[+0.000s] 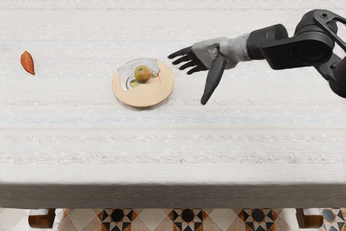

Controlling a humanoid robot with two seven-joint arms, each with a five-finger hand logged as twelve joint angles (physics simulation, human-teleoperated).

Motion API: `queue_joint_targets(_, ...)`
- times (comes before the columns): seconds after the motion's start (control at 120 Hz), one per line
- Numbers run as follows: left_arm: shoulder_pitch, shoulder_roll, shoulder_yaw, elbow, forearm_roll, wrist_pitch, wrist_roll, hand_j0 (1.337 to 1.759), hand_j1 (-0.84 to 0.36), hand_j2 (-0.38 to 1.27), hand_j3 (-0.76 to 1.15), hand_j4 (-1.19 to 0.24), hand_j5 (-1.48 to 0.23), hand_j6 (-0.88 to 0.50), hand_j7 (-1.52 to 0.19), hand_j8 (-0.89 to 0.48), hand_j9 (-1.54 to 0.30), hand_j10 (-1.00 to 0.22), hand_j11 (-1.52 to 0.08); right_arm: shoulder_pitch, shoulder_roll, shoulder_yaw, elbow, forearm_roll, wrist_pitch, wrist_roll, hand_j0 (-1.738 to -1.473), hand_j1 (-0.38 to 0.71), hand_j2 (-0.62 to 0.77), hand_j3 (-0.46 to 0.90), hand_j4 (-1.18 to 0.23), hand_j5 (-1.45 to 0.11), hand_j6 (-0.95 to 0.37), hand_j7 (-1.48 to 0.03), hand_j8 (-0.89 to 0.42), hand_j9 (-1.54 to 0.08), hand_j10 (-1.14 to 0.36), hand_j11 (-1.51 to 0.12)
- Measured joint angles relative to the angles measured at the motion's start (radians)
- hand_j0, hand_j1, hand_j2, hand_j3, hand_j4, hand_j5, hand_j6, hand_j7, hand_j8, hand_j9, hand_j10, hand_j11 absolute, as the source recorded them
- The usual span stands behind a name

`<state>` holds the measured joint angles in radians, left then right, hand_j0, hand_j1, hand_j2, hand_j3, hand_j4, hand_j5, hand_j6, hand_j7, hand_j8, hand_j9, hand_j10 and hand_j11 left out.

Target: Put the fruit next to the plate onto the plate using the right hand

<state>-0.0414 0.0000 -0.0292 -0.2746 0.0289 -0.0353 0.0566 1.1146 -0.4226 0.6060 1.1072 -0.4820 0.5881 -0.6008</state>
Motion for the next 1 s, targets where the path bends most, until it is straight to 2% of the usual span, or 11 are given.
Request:
queue_joint_targets(0.1, 0.0, 0.0, 0.0, 0.0, 0.0, 0.0, 0.0, 1.658, 0.35, 0.0, 0.0, 0.0, 0.0, 0.0, 0.0, 0.0, 0.0, 0.0, 0.0, -0.061, -0.096, 0.017, 0.0, 0.019, 0.014, 0.054, -1.658, -0.3, -0.01, 0.0, -0.05, -0.06, -0.05, -0.06, -0.04, -0.06, -0.04, -0.06)
queue_joint_targets(0.183, 0.0, 0.0, 0.0, 0.0, 0.0, 0.0, 0.0, 1.658, 0.35, 0.0, 0.0, 0.0, 0.0, 0.0, 0.0, 0.0, 0.0, 0.0, 0.0, -0.166, -0.14, 0.124, -0.001, 0.025, 0.019, 0.078, -1.658, -0.3, -0.01, 0.0, -0.04, -0.06, -0.04, -0.06, -0.04, -0.06, -0.04, -0.06)
queue_joint_targets(0.283, 0.0, 0.0, 0.0, 0.0, 0.0, 0.0, 0.0, 1.658, 0.35, 0.0, 0.0, 0.0, 0.0, 0.0, 0.0, 0.0, 0.0, 0.0, 0.0, -0.317, -0.163, 0.303, -0.005, 0.047, 0.021, 0.09, -1.658, -0.3, -0.01, 0.0, -0.04, -0.05, -0.04, -0.05, -0.04, -0.05, -0.04, -0.05)
queue_joint_targets(0.358, 0.0, 0.0, 0.0, 0.0, 0.0, 0.0, 0.0, 1.658, 0.35, 0.0, 0.0, 0.0, 0.0, 0.0, 0.0, 0.0, 0.0, 0.0, 0.0, -0.444, -0.17, 0.405, -0.016, 0.152, 0.022, 0.094, -1.658, -0.3, -0.01, 0.0, -0.04, -0.05, -0.04, -0.05, -0.04, -0.05, -0.04, -0.05)
queue_joint_targets(0.517, 0.0, 0.0, -0.001, 0.0, -0.001, 0.0, 0.0, 1.658, 0.35, 0.0, 0.0, 0.0, 0.0, 0.0, 0.0, 0.0, 0.0, 0.0, 0.0, -0.608, -0.187, 0.556, -0.032, 0.262, 0.023, 0.097, -1.658, -0.3, -0.01, 0.0, -0.04, -0.05, -0.04, -0.05, -0.04, -0.05, -0.04, -0.05)
queue_joint_targets(0.7, 0.0, 0.0, 0.0, 0.0, 0.0, 0.0, 0.0, 1.658, 0.35, 0.0, 0.0, 0.0, 0.0, 0.0, 0.0, 0.0, 0.0, 0.0, 0.0, -0.702, -0.233, 0.658, -0.036, 0.299, 0.023, 0.097, -1.658, -0.31, -0.01, 0.0, -0.04, -0.05, -0.03, -0.05, -0.03, -0.05, -0.04, -0.05)
queue_joint_targets(1.0, 0.002, 0.0, 0.001, 0.0, -0.001, 0.0, 0.0, 1.658, 0.35, 0.0, 0.0, 0.0, 0.0, 0.0, 0.0, 0.0, 0.0, 0.0, 0.0, -0.736, -0.264, 0.685, -0.036, 0.322, 0.023, 0.096, -1.658, -0.31, -0.01, 0.0, -0.03, -0.05, -0.03, -0.05, -0.03, -0.05, -0.03, -0.05)
